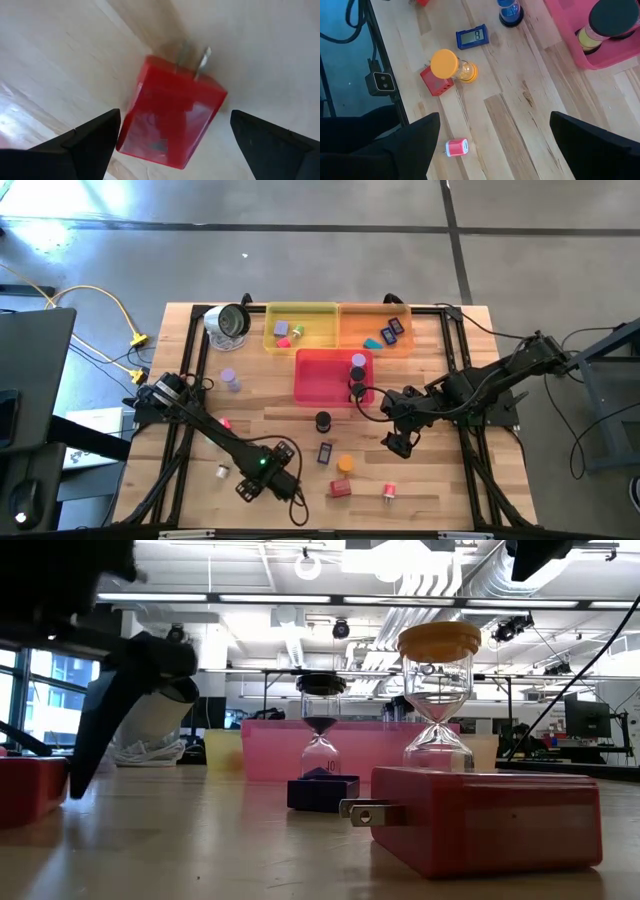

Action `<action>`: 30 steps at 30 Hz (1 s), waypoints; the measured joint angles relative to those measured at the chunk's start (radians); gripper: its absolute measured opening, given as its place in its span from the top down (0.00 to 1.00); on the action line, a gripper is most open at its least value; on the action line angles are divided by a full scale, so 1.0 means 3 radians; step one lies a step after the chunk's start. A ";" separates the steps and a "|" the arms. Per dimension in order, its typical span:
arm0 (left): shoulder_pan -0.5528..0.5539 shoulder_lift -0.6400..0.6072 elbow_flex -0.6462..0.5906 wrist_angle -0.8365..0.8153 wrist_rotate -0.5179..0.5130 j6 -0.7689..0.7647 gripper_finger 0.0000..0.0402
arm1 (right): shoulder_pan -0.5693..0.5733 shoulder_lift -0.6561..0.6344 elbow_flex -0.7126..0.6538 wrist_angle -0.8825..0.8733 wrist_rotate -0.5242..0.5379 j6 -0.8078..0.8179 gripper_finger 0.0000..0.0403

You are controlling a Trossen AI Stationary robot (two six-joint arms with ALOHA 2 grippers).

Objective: Pick & Place Office items
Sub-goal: Put the left red charger adapter into the yellow bin

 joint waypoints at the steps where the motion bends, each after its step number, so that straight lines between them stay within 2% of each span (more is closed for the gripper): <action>1: 0.0000 0.0000 -0.0018 0.0001 -0.0022 0.0052 0.09 | 0.0000 0.0000 0.0000 0.0000 0.0003 0.0000 0.09; 13: 0.0017 -0.0005 -0.0086 0.0064 -0.0172 0.0457 0.09 | -0.0001 0.0000 0.0000 -0.0001 0.0013 -0.0019 0.09; 19: 0.0027 -0.0005 -0.0086 0.0092 -0.0199 0.0491 0.10 | -0.0001 0.0000 0.0000 -0.0001 0.0020 -0.0024 0.09; 24: 0.0023 -0.0005 -0.0088 0.0201 -0.0100 0.0568 0.21 | -0.0001 0.0000 0.0000 -0.0001 0.0026 -0.0025 0.09; 30: 0.0011 -0.0005 -0.0088 0.0219 -0.0124 0.0573 0.44 | -0.0001 0.0000 0.0000 -0.0001 0.0026 -0.0012 0.09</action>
